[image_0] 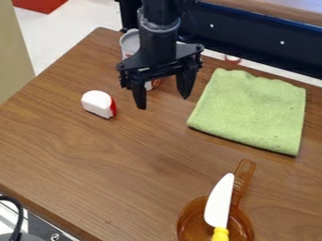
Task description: Move the cloth to the lower middle part of the table
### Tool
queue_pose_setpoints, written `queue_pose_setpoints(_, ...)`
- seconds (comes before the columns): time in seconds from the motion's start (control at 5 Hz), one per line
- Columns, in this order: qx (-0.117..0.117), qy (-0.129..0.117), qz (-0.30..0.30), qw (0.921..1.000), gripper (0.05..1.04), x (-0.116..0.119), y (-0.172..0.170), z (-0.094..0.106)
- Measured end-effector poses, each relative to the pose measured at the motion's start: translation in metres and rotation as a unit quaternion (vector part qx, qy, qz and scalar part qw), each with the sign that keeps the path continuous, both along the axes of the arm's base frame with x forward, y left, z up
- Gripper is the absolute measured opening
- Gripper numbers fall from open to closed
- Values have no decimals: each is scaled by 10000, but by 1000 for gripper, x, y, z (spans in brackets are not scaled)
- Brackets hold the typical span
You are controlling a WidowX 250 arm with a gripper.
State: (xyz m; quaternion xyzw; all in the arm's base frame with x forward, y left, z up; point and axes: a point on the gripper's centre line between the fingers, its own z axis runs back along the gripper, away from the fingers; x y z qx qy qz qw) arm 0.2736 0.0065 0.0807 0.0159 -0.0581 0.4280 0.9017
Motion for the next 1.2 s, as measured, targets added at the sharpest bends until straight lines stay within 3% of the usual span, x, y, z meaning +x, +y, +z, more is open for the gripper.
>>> queue_pose_setpoints(0.2,-2,147,69,9999,999,-3,-1,-8)
queue_pose_setpoints(0.4,73,47,496,9987,1000,17,-20,-7)
queue_pose_setpoints(0.6,13,-143,869,9961,1000,40,-37,-3)
queue_pose_setpoints(0.8,-126,-551,938,9940,1000,65,-49,-3)
queue_pose_setpoints(1.0,-60,-843,1077,9906,1000,88,-60,-15)
queue_pose_setpoints(1.2,-4,-556,515,9971,999,103,-69,-29)
